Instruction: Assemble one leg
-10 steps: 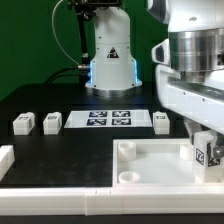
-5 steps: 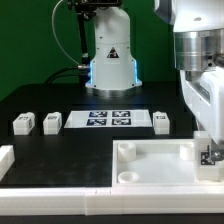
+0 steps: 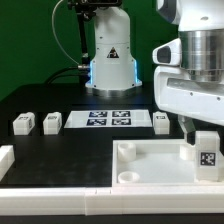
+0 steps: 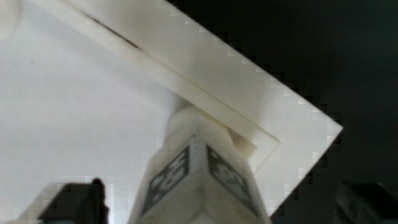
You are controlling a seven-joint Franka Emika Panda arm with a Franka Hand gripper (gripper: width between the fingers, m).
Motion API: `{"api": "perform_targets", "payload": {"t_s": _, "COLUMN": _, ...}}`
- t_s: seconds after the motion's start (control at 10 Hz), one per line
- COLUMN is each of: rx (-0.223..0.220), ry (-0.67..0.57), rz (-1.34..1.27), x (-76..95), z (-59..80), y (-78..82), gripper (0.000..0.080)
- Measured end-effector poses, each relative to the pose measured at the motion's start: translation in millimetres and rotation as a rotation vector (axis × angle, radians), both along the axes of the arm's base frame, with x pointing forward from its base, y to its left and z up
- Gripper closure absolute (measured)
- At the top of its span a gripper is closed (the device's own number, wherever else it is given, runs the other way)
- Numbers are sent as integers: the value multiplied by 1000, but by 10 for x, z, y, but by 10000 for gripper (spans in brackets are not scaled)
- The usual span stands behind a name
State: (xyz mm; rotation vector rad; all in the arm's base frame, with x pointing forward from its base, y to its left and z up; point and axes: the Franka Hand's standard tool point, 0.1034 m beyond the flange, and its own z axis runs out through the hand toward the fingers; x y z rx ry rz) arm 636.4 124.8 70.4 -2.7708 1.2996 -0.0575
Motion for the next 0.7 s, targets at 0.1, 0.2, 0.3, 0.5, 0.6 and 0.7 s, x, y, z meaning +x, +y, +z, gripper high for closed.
{"api": "perform_targets", "payload": {"t_s": 0.1, "rx": -26, "ry": -10, "rz": 196, "x": 4, "z": 1, "y": -19, "gripper": 151}}
{"api": "perform_targets", "payload": {"t_s": 0.2, "rx": -65, "ry": -20, "rz": 435, "x": 19, "z": 12, "y": -45, "gripper": 151}}
{"api": "perform_targets", "payload": {"t_s": 0.3, "rx": -82, "ry": -34, "rz": 583, "x": 39, "z": 31, "y": -50, "gripper": 151}}
{"api": "perform_targets", "payload": {"t_s": 0.5, "rx": -78, "ry": -46, "rz": 568, "x": 46, "z": 28, "y": -41, "gripper": 178}}
{"api": "perform_targets", "payload": {"t_s": 0.6, "rx": -71, "ry": -44, "rz": 523, "x": 45, "z": 26, "y": -38, "gripper": 178}}
{"api": "perform_targets", "payload": {"t_s": 0.7, "rx": -61, "ry": -41, "rz": 445, "x": 42, "z": 23, "y": -27, "gripper": 349}}
